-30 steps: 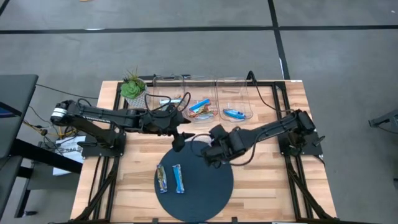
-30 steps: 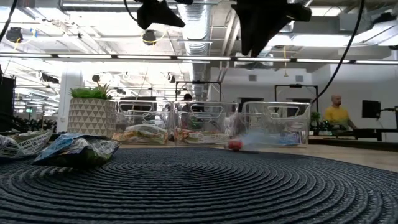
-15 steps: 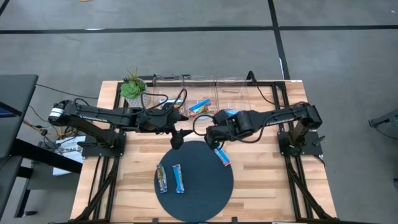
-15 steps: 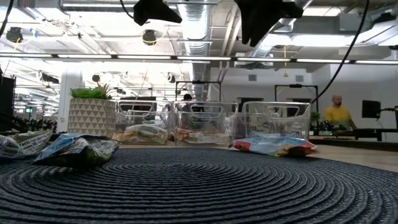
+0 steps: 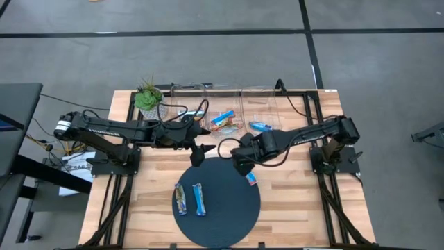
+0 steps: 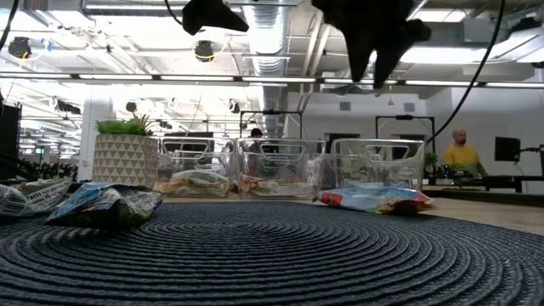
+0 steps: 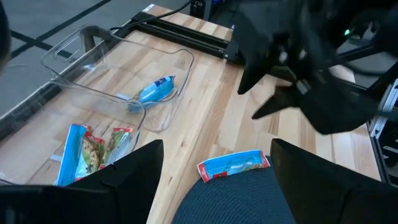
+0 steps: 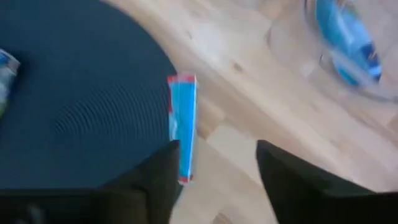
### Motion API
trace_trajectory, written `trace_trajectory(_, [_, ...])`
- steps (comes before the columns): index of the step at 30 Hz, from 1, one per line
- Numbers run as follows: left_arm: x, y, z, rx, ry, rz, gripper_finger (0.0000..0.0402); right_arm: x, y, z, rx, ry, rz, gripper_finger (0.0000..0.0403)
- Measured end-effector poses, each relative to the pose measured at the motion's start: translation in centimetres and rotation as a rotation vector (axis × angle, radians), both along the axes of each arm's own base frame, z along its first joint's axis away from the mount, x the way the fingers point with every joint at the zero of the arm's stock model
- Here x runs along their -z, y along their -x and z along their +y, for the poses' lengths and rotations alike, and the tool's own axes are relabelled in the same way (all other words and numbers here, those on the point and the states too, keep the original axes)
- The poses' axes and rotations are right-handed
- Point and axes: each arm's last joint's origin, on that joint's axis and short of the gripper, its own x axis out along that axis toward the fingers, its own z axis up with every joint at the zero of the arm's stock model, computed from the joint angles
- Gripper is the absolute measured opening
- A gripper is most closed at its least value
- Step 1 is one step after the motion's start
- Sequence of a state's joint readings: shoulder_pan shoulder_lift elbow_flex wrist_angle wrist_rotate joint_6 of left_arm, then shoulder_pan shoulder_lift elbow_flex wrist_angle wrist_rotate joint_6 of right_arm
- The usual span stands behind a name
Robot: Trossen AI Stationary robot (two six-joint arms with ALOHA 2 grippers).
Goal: Pick and place Granola Bars by type
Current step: Put the red bar into the center transparent bin
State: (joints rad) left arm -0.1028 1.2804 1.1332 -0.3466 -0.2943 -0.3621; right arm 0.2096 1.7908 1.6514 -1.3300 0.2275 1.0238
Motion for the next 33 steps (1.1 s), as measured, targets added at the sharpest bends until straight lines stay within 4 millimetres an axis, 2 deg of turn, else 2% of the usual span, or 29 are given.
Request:
trace_trajectory(4, [0.0,0.0,0.0,0.000,0.000,0.000,0.0290,2.1,0.3,0.4,-0.010,-0.052,0.042,0.0263])
trace_trajectory(8, [0.0,0.0,0.0,0.000,0.000,0.001,0.0290,4.1,0.1,0.9,-0.025,-0.113,0.022,0.0289])
trace_trajectory(16, [0.0,0.0,0.0,0.000,0.000,0.002,0.0290,7.5,-0.2,1.3,-0.049,-0.201,-0.046,0.0291])
trace_trajectory(24, [0.0,0.0,0.0,0.000,0.000,0.001,0.0290,9.6,0.3,1.2,-0.060,-0.212,-0.036,0.0290])
trace_trajectory(33, [0.0,0.0,0.0,-0.002,0.004,-0.002,0.0290,12.2,-0.6,0.9,-0.111,-0.198,0.003,0.0290])
